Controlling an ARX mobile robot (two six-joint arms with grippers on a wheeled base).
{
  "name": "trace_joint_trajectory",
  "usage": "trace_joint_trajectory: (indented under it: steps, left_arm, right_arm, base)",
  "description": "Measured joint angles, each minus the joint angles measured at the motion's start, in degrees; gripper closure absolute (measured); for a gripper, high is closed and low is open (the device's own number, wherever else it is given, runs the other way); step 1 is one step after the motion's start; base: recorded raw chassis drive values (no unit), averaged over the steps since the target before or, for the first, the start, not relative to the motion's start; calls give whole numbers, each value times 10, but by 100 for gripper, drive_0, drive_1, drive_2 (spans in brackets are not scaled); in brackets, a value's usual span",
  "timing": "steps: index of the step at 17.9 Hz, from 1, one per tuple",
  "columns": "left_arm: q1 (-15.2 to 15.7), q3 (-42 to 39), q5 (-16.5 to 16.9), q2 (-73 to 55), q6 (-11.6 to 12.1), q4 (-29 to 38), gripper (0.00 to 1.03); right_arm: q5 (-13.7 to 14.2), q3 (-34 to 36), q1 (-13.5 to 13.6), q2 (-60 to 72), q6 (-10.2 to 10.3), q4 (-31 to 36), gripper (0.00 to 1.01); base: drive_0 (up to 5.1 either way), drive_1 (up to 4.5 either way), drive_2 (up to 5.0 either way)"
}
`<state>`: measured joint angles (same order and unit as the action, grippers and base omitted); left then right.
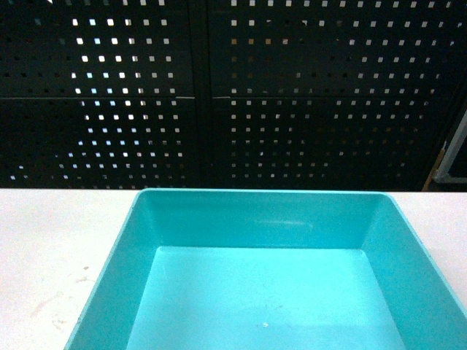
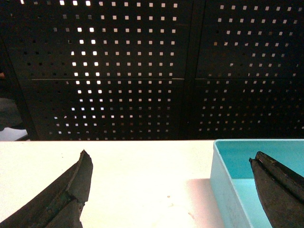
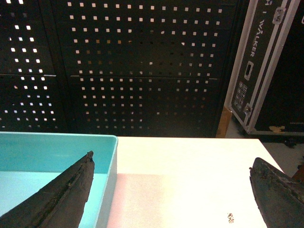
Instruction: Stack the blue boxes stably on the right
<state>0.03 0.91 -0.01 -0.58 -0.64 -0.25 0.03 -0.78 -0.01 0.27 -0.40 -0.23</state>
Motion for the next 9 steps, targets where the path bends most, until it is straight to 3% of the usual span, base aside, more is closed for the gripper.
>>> trace_joint_trajectory:
  steps: [9]
  left_arm:
    - [0, 0, 0, 0, 0, 0, 5]
  right_arm:
    - [0, 0, 0, 0, 0, 0, 3]
  base:
    - [0, 0, 0]
